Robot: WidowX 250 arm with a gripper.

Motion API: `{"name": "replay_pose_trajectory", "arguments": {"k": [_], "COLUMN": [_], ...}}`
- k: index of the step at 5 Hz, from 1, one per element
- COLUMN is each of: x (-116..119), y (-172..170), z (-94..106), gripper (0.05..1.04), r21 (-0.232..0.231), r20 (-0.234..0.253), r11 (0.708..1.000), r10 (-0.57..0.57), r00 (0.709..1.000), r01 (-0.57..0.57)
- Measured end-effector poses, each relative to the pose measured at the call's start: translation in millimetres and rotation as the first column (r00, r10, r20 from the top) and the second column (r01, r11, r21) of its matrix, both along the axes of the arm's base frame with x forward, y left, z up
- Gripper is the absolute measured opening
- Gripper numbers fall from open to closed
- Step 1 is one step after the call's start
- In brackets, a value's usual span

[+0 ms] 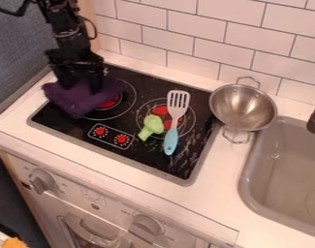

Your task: Move the purple cloth to the top of the left burner

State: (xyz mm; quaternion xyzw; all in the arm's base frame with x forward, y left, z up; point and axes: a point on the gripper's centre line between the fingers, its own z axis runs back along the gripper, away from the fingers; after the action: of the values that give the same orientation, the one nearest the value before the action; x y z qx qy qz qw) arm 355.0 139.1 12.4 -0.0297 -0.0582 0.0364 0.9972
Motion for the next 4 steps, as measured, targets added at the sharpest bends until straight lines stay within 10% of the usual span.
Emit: {"name": "replay_pose_trajectory", "arguments": {"k": [4], "x": [59], "y": [-27], "z": [-0.6], "gripper": [1.002], "r21": [-0.033], "r20": [0.02], "r11": [0.996], "r10": [-0.083], "r00": [0.996], "r01": [0.083]}}
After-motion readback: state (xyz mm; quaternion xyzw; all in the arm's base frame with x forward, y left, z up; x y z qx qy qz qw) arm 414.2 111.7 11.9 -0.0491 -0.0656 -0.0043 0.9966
